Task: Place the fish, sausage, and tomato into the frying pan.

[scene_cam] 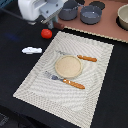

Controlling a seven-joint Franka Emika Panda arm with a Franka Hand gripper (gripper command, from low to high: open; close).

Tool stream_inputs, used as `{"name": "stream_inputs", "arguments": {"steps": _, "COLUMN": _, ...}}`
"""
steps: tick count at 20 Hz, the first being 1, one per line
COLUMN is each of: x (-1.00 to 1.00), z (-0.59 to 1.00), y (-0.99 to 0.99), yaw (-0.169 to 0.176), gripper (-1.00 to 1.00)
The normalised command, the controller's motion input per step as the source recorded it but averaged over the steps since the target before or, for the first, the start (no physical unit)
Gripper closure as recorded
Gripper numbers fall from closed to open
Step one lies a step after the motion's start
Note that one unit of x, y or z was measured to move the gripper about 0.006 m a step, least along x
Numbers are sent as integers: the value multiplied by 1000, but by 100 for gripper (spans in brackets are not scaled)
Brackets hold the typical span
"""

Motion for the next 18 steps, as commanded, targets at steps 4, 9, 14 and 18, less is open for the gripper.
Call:
{"name": "stream_inputs", "arguments": {"steps": 4, "x": 749, "z": 431, "y": 702, "yaw": 0, "gripper": 100}}
{"name": "stream_inputs", "arguments": {"steps": 9, "x": 757, "z": 377, "y": 707, "yaw": 0, "gripper": 100}}
{"name": "stream_inputs", "arguments": {"steps": 14, "x": 716, "z": 135, "y": 703, "yaw": 0, "gripper": 100}}
{"name": "stream_inputs", "arguments": {"steps": 18, "x": 724, "z": 118, "y": 716, "yaw": 0, "gripper": 100}}
